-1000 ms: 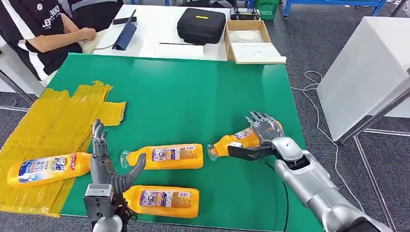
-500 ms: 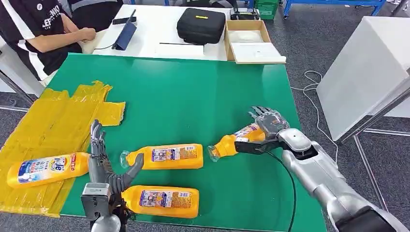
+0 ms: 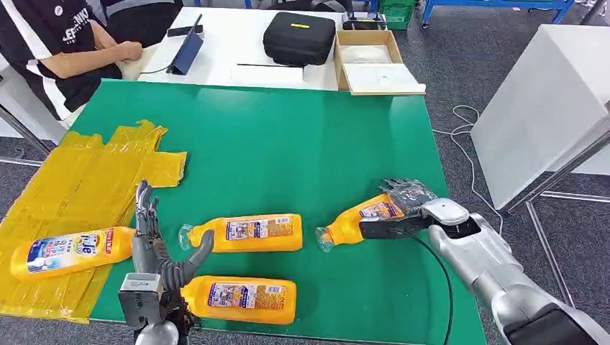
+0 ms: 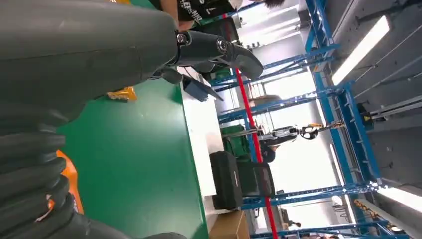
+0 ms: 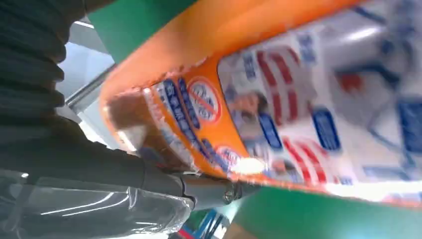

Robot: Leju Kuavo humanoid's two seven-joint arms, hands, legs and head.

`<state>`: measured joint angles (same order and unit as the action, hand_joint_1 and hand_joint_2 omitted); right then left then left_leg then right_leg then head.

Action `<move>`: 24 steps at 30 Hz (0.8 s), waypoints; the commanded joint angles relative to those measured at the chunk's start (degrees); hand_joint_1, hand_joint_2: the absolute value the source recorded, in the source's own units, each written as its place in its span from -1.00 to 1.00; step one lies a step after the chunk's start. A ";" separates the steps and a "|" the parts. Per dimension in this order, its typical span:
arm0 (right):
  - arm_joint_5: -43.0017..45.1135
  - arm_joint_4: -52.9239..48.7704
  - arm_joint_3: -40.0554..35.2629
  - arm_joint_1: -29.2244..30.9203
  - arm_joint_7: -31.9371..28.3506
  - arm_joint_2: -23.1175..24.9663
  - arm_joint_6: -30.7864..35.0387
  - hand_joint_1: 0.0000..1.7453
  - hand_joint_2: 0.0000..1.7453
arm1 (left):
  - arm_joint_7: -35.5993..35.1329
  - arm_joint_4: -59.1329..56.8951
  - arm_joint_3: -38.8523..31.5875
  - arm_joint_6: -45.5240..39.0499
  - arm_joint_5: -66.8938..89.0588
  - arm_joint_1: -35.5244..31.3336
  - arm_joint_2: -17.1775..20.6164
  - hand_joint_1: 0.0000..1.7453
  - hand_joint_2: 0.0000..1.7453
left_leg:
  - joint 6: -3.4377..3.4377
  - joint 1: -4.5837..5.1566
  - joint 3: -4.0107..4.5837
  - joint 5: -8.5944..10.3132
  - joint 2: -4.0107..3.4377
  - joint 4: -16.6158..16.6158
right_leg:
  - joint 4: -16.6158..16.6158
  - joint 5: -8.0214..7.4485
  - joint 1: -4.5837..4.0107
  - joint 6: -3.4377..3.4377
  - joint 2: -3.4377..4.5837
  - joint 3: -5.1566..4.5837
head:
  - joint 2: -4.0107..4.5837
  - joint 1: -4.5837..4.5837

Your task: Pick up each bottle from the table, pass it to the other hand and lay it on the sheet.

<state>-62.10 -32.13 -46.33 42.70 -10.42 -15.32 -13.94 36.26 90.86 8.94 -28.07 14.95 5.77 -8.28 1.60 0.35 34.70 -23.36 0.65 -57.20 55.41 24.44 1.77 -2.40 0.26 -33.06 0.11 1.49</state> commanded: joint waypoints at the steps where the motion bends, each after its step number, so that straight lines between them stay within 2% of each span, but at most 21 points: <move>1: 0.59 3.21 -5.18 0.60 -2.30 -2.92 -1.62 0.88 1.00 | 0.24 -2.30 1.92 0.02 -0.78 -2.24 0.94 -1.00 1.00 | -0.10 -0.05 -0.06 0.00 0.15 0.00 | -0.04 0.04 -0.06 0.15 -0.20 0.14 | 0.00 0.02; 4: 1.25 3.25 -5.46 0.08 -2.94 -3.15 -0.87 1.00 1.00 | 0.62 -3.30 2.03 0.08 -1.61 -2.55 1.02 -1.00 1.00 | -0.10 -0.05 -0.09 -0.01 0.10 0.01 | -0.05 0.04 -0.06 0.14 -0.16 0.17 | 0.00 0.02; 24: 1.77 3.99 -6.67 0.93 -2.86 -1.91 1.66 1.00 1.00 | 2.35 -5.41 2.06 -0.44 -3.02 -3.53 1.42 -1.00 1.00 | -0.11 -0.04 -0.21 0.00 0.02 0.03 | -0.07 0.00 -0.05 0.16 -0.08 0.25 | 0.00 0.00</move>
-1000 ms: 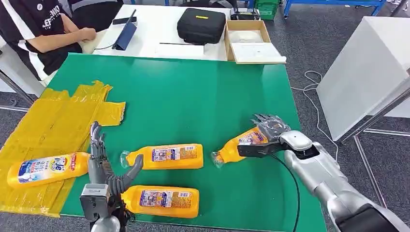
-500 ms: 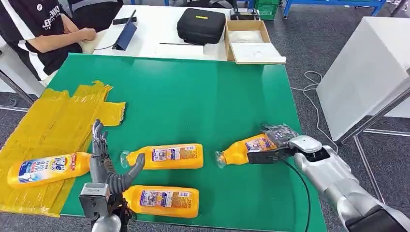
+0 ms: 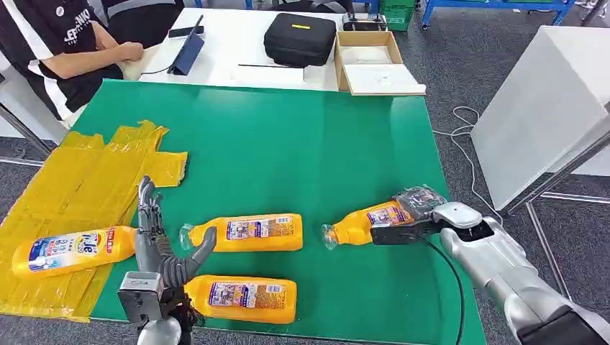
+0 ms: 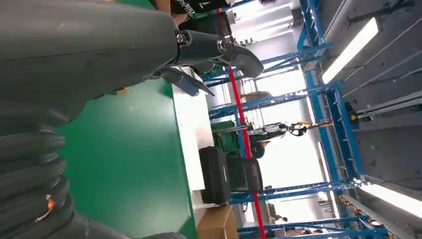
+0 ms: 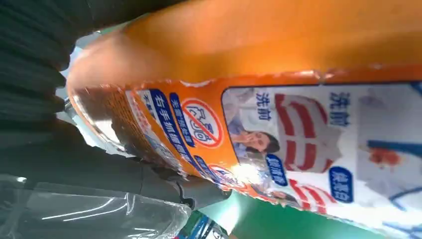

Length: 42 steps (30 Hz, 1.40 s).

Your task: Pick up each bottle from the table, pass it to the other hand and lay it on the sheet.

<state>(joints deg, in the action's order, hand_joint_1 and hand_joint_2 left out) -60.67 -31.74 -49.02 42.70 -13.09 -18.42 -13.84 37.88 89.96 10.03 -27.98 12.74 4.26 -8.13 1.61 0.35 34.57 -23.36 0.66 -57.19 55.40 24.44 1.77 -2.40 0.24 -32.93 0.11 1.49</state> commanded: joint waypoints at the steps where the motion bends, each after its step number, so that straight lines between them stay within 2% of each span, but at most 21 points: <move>1: 0.07 4.57 -4.33 1.23 0.75 2.72 4.61 1.00 1.00 | 0.73 -3.19 0.58 -1.18 -0.68 -1.10 1.10 -1.00 1.00 | -0.15 -0.06 -0.10 -0.01 0.00 0.02 | -0.06 0.00 -0.08 0.20 -0.08 0.15 | 0.00 0.02; 2: 0.05 4.84 -4.28 1.18 1.12 3.64 6.07 1.00 1.00 | 0.67 -2.56 0.42 -1.46 -0.64 -0.68 1.03 -1.00 1.00 | -0.17 -0.07 -0.11 -0.02 -0.01 0.01 | -0.07 0.01 -0.10 0.23 -0.08 0.17 | 0.00 0.02; 4: 0.60 3.54 -1.13 -0.17 5.94 7.22 14.10 1.00 1.00 | -0.08 -0.34 -0.66 -1.57 0.49 0.92 0.62 -1.00 1.00 | -0.11 -0.06 -0.10 0.00 -0.07 0.02 | -0.06 -0.03 -0.07 0.14 0.00 0.13 | 0.00 0.00; 6: 0.61 3.58 -1.11 -0.17 5.91 7.12 14.07 1.00 1.00 | -0.09 -0.33 -0.65 -1.56 0.50 0.91 0.61 -1.00 1.00 | -0.14 -0.09 -0.17 -0.05 -0.34 0.02 | -0.05 -0.06 -0.11 0.18 0.23 0.13 | 0.00 0.00; 10: 0.62 3.62 -1.09 -0.15 5.90 7.03 14.05 1.00 1.00 | -0.09 -0.33 -0.65 -1.56 0.50 0.90 0.60 -1.00 1.00 | -0.07 -0.04 -0.03 -0.02 -0.14 -0.01 | 0.01 -0.01 -0.07 0.11 0.07 0.04 | 0.00 0.00; 15: 3.00 0.81 5.39 -2.46 9.67 9.84 21.07 1.00 1.00 | -1.42 1.50 -1.93 -1.55 2.41 2.04 -0.26 -1.00 1.00 | -0.11 -0.07 0.02 -0.03 -0.22 -0.04 | 0.01 -0.03 -0.09 0.17 0.14 0.00 | 0.00 0.00; 19: 2.20 -3.26 7.83 -4.35 12.29 10.16 23.88 1.00 1.00 | -2.03 1.79 -2.44 -1.13 3.55 2.06 -0.30 -1.00 1.00 | -0.13 -0.07 0.03 -0.05 -0.23 -0.05 | 0.05 -0.01 -0.09 0.21 0.14 -0.03 | 0.00 0.00; 27: -4.91 -14.22 13.29 -9.08 19.90 9.94 30.88 1.00 1.00 | -4.45 1.15 -2.49 0.70 6.20 0.52 -0.81 -1.00 1.00 | -0.08 -0.06 0.09 -0.02 -0.10 -0.06 | 0.06 0.00 -0.09 0.13 0.03 -0.07 | 0.00 0.02; 32: -3.25 -15.14 17.13 -11.73 17.72 12.95 36.51 1.00 1.00 | -5.47 0.91 -1.28 2.51 7.13 -0.54 -0.21 -1.00 1.00 | -0.06 -0.06 0.08 0.02 -0.05 0.00 | 0.00 -0.02 -0.07 0.11 -0.01 -0.04 | 0.00 0.02; 33: -0.94 -15.23 18.74 -12.26 14.72 14.84 39.77 1.00 1.00 | -6.42 0.94 -0.39 6.32 4.33 -1.00 0.51 -1.00 1.00 | -0.09 -0.07 0.05 0.00 -0.07 -0.02 | 0.00 -0.01 -0.09 0.15 -0.01 -0.01 | 0.00 0.00; 36: -1.17 -14.87 18.63 -12.05 14.90 15.62 39.75 1.00 1.00 | -6.45 0.79 -0.45 6.32 4.26 -1.21 0.43 -1.00 1.00 | -0.18 -0.11 0.03 -0.05 -0.22 -0.06 | 0.05 -0.01 -0.13 0.26 0.12 -0.04 | 0.00 0.00; 42: -1.16 -14.54 18.82 -11.79 14.73 15.53 39.72 1.00 1.00 | -6.42 0.86 -0.51 6.37 4.20 -1.07 0.47 -1.00 1.00 | -0.09 -0.06 0.06 0.02 -0.03 -0.03 | 0.03 0.01 -0.09 0.14 -0.07 -0.05 | 0.00 0.02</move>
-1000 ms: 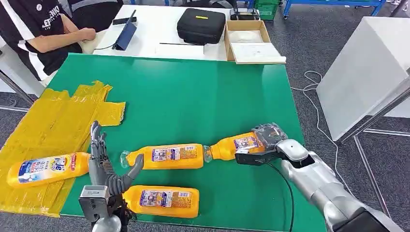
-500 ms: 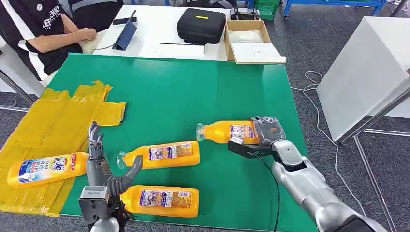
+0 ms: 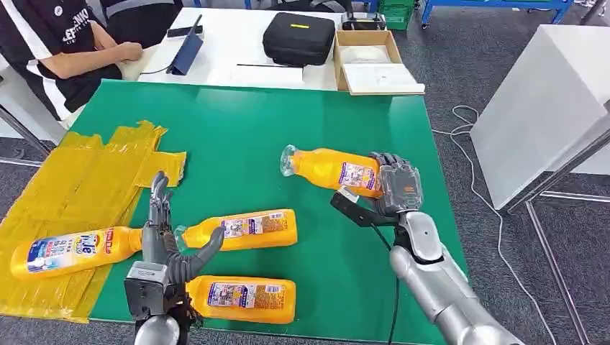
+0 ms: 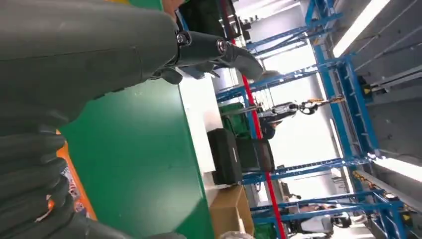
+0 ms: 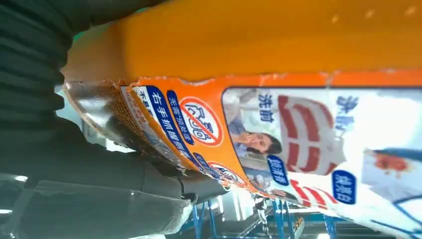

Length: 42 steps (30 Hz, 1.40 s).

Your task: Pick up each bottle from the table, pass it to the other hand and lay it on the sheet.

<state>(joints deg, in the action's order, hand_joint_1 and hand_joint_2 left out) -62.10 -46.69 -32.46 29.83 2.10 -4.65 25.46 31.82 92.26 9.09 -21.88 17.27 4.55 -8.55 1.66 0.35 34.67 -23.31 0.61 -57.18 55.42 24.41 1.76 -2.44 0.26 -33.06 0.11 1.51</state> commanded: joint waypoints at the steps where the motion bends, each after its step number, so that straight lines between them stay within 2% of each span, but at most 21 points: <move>1: 0.26 0.41 2.26 1.08 -0.46 1.76 0.41 1.00 1.00 | -0.36 -1.44 0.43 0.27 -0.32 -1.37 0.88 -1.00 1.00 | -0.16 -0.08 -0.04 -0.06 0.00 -0.07 | 0.02 0.05 -0.10 0.22 -0.08 0.09 | 0.00 -0.02; 8: 0.26 0.41 2.26 1.08 -0.46 1.76 0.41 1.00 1.00 | -0.36 -1.44 0.43 0.27 -0.32 -1.37 0.88 -1.00 1.00 | -0.14 -0.06 -0.03 -0.05 -0.03 -0.05 | 0.01 0.03 -0.05 0.20 -0.03 0.09 | 0.00 -0.02; 12: 10.44 2.84 6.29 1.53 -12.70 8.24 7.34 1.00 1.00 | -1.76 -2.05 2.94 4.97 -2.32 -2.58 1.40 -1.00 1.00 | -0.17 -0.06 -0.04 -0.06 -0.12 -0.05 | 0.04 0.02 -0.05 0.23 0.06 0.06 | 0.00 -0.02; 15: 23.40 4.22 8.22 1.14 -23.96 12.33 9.73 1.00 1.00 | -2.45 -3.42 6.58 6.29 -1.57 -4.55 1.26 -1.00 1.00 | -0.22 -0.09 -0.06 -0.08 -0.23 -0.06 | 0.05 0.02 -0.09 0.28 0.16 0.04 | 0.00 -0.02; 16: 29.41 4.54 8.76 0.94 -28.23 13.51 7.51 1.00 1.00 | -2.79 -4.25 8.30 7.14 -1.55 -5.60 1.25 -1.00 1.00 | -0.17 -0.07 -0.06 -0.05 -0.19 -0.02 | 0.02 0.01 -0.07 0.22 0.10 0.03 | 0.00 0.00; 19: 39.36 5.90 9.36 0.90 -34.74 16.13 0.50 1.00 1.00 | -3.09 -6.85 13.30 8.19 -0.89 -8.91 1.43 -1.00 1.00 | -0.19 -0.11 -0.07 -0.03 0.01 -0.04 | 0.00 0.05 -0.14 0.25 -0.09 0.10 | 0.00 -0.02; 21: 42.44 6.70 9.26 0.81 -38.04 17.91 0.46 1.00 1.00 | -3.40 -9.04 17.43 8.30 0.01 -12.08 1.67 -1.00 1.00 | -0.17 -0.11 -0.05 -0.02 0.06 -0.04 | 0.01 0.05 -0.12 0.23 -0.13 0.10 | 0.00 -0.02; 22: 45.54 6.21 9.50 0.45 -42.02 19.00 -1.07 1.00 1.00 | -4.54 -10.41 20.14 10.10 -1.37 -15.41 1.58 -1.00 1.00 | -0.13 -0.08 -0.04 0.01 0.04 -0.01 | 0.01 0.03 -0.07 0.17 -0.09 0.06 | 0.00 0.00; 25: 45.68 5.66 8.90 0.34 -42.09 19.35 -0.67 1.00 1.00 | -6.24 -11.20 20.71 10.53 -1.92 -17.74 0.68 -1.00 1.00 | -0.16 -0.13 0.07 0.03 0.18 -0.09 | 0.05 0.05 -0.11 0.21 -0.25 0.03 | 0.00 -0.02; 36: 46.28 4.61 8.74 0.18 -42.10 18.75 -1.23 1.00 1.00 | -6.51 -11.08 20.89 11.10 -2.62 -17.47 1.54 -1.00 1.00 | -0.11 -0.03 -0.02 0.04 0.03 0.02 | -0.03 0.01 -0.01 0.13 -0.05 0.05 | 0.00 -0.02; 39: 48.54 1.34 5.12 -0.19 -42.10 18.70 -1.07 1.00 1.00 | -9.79 -15.70 21.65 15.24 -7.10 -23.06 -0.47 -1.00 1.00 | -0.24 -0.13 -0.04 -0.01 0.07 -0.10 | 0.04 0.07 -0.12 0.30 -0.15 0.12 | 0.00 -0.02; 42: 50.09 0.49 2.92 -0.21 -42.10 19.17 -0.76 1.00 1.00 | -10.50 -18.27 21.19 15.76 -8.38 -25.56 -2.08 -1.00 1.00 | -0.18 -0.10 0.10 0.05 0.15 -0.13 | 0.07 0.03 -0.09 0.22 -0.20 0.00 | 0.00 -0.02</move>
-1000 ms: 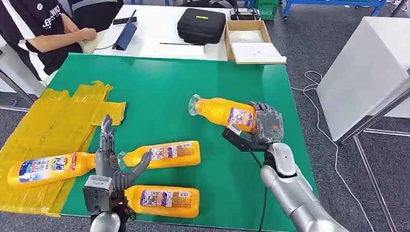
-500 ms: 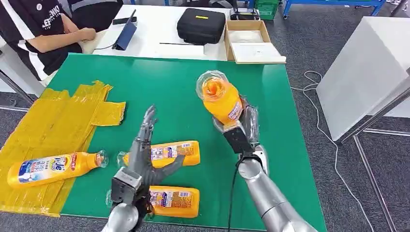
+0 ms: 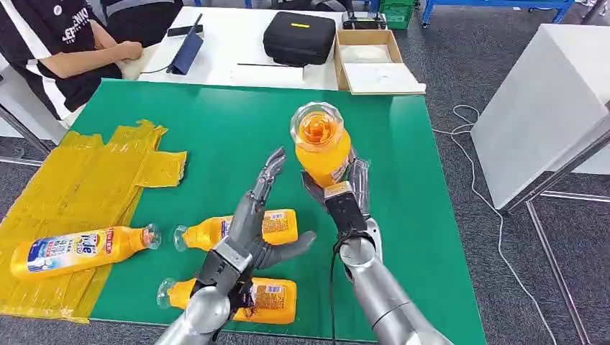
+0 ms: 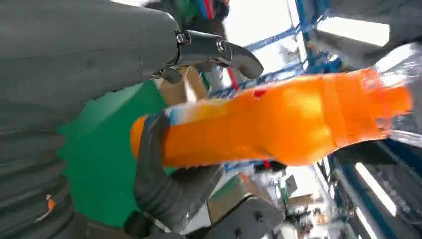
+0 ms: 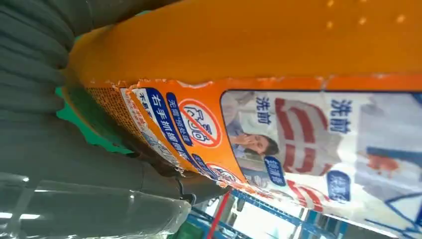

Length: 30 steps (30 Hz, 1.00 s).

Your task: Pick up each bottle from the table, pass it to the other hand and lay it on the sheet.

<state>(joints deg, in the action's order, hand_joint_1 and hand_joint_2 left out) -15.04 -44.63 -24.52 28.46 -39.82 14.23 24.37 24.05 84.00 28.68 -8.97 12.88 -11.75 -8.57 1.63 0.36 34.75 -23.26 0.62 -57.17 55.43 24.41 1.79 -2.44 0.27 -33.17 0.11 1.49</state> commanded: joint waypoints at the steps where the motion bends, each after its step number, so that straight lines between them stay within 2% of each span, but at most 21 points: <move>1: 3.25 0.28 -6.16 1.81 -0.18 0.79 0.07 1.00 1.00 | -2.82 -11.16 1.33 3.14 -4.58 -10.31 -2.49 -1.00 1.00 | -0.12 -0.08 0.02 0.00 0.05 -0.10 | 0.04 0.01 -0.09 0.17 -0.12 0.06 | 0.00 0.00; 7: 3.14 6.75 -8.41 4.05 -0.18 2.61 0.36 1.00 1.00 | -2.98 -12.24 1.32 4.60 -6.24 -12.65 -3.97 -1.00 1.00 | -0.14 -0.07 -0.07 -0.02 0.01 -0.06 | 0.02 0.03 -0.09 0.20 -0.08 0.14 | 0.00 0.04; 11: 3.04 7.30 -10.31 3.70 -0.18 2.76 0.66 1.00 1.00 | -3.08 -15.89 0.84 4.60 -6.78 -15.18 -4.75 -1.00 1.00 | -0.11 -0.08 -0.05 -0.01 0.02 -0.06 | 0.02 0.02 -0.09 0.16 -0.08 0.13 | 0.00 0.02; 15: 4.84 3.98 -11.53 1.25 -0.18 0.78 -2.48 1.00 1.00 | -1.96 -17.23 0.13 4.14 -6.88 -15.25 -4.27 -1.00 1.00 | -0.15 -0.12 -0.11 -0.02 0.05 -0.06 | -0.01 0.04 -0.14 0.22 -0.13 0.22 | 0.00 0.02; 20: 3.74 1.06 -13.54 -2.14 -0.18 -2.04 -1.80 1.00 1.00 | -1.32 -17.56 -0.18 3.32 -6.71 -14.66 -3.63 -1.00 1.00 | -0.14 -0.13 -0.12 -0.01 0.15 -0.03 | -0.07 0.05 -0.15 0.21 -0.23 0.26 | 0.00 0.00; 30: 7.09 -5.40 -6.19 -5.22 -0.18 -5.69 -3.13 1.00 1.00 | -1.53 -14.18 -1.31 0.68 -6.22 -11.55 -2.02 -1.00 1.00 | -0.17 -0.13 -0.09 -0.04 0.09 -0.03 | -0.08 0.05 -0.16 0.25 -0.18 0.23 | 0.00 0.00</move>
<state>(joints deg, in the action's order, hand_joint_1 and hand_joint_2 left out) -8.57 -45.66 -30.45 26.41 -39.19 12.17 22.60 23.37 71.63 28.70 -6.08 6.16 -21.73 -11.45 1.64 0.36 34.83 -23.24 0.62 -57.18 55.44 24.39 1.81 -2.44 0.28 -33.21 0.11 1.49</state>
